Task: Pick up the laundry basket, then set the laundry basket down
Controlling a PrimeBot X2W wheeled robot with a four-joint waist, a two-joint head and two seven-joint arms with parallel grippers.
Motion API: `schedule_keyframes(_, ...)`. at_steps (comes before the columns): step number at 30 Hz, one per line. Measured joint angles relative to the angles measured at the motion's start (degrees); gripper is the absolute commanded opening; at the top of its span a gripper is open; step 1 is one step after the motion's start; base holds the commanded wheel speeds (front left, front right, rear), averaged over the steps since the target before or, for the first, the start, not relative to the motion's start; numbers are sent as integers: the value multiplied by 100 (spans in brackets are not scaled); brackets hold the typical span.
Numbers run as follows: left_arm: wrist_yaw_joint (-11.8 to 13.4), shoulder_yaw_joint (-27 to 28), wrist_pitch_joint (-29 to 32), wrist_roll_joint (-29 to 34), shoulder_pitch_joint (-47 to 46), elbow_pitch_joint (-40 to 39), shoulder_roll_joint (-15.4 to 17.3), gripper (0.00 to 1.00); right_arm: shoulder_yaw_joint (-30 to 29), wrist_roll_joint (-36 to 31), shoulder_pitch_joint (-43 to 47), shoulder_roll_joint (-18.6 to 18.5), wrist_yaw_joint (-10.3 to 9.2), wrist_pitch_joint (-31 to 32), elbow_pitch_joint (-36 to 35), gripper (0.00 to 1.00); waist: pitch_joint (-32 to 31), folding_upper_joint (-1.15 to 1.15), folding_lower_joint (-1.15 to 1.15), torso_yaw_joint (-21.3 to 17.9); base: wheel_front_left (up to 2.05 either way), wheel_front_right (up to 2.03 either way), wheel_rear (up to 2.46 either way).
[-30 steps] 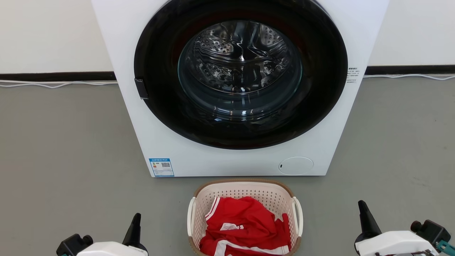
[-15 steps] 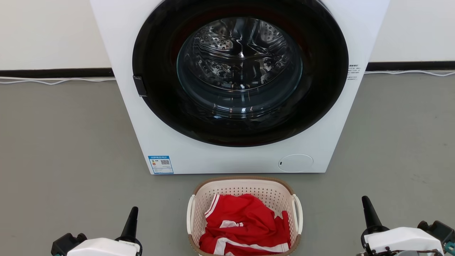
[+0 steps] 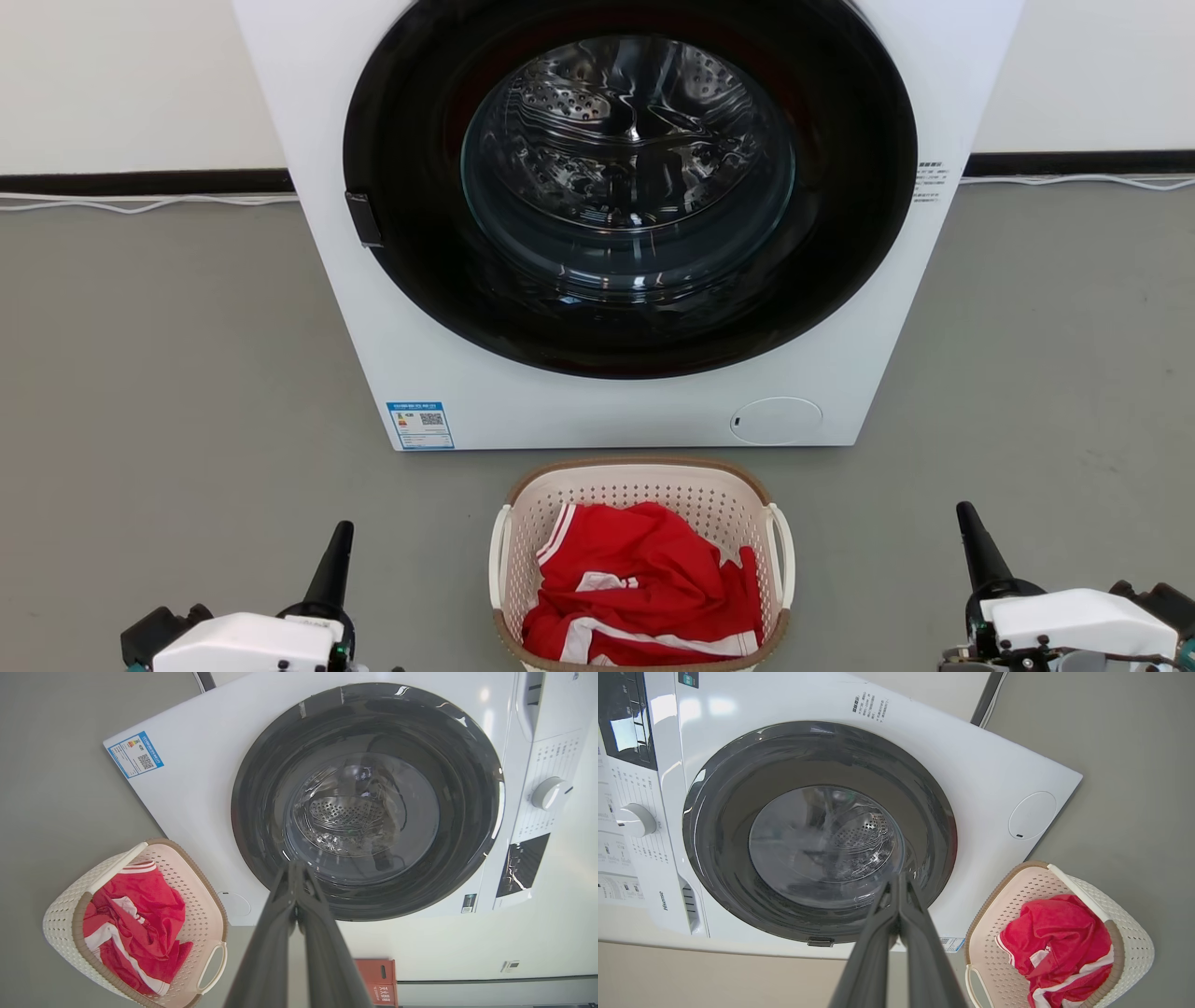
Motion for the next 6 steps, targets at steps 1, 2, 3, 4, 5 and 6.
schedule_keyframes(1, 0, 11, 20, -51, -4, -19, 0, 0, -5, 69, -1, 0, 0, 15, -18, 0, 5, 0, 0, -1, 0, 0, 0)
schedule_keyframes(2, -1, 22, 42, -96, -7, -33, -1, 0, -12, 141, -1, -1, 0, 51, -36, 0, 10, 0, 0, -1, 0, 0, 0)
schedule_keyframes(3, -2, 29, 44, -154, -8, -46, -2, 0, -15, 220, -1, 0, 0, 52, -57, 0, 16, 0, 0, -2, 0, 0, 0)
schedule_keyframes(4, -16, 37, 66, -221, -14, -56, -2, 0, -22, 299, -2, 0, 0, 64, -79, 0, 21, 0, 0, -3, 0, 0, 0)
schedule_keyframes(5, -46, 45, 86, -278, -19, -69, -3, 0, -27, 358, -3, 0, 0, 86, -94, 0, 26, 0, 0, -3, 0, 0, 0)
schedule_keyframes(6, -46, 54, 89, -330, -25, -87, -4, 0, -33, 420, -3, 0, 0, 114, -108, 0, 31, 0, 0, -4, 0, 0, 0)
